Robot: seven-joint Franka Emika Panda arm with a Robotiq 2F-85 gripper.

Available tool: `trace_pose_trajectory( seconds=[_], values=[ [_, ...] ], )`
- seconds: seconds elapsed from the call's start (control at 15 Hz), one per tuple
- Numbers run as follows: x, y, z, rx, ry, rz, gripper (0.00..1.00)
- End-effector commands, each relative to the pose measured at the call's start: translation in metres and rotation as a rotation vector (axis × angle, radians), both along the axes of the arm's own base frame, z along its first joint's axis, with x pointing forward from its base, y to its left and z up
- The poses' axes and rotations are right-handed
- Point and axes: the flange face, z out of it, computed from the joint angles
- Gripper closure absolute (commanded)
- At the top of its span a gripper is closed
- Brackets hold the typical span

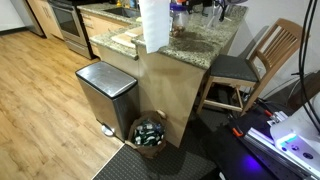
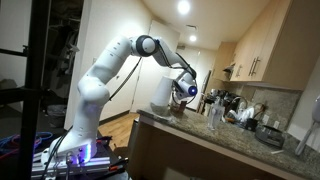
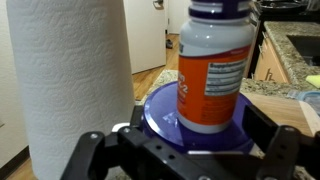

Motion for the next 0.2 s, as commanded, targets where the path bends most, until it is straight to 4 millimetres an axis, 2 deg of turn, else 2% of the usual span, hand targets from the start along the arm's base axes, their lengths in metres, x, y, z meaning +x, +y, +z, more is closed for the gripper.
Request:
trace_pose_trajectory(
  seconds=[0.0,0.13],
  values=[
    [0.0002,-0.0007,0.001,0.0,0.0,0.0,0.0],
    [0.0002,-0.0005,0.001,0.0,0.0,0.0,0.0]
  ],
)
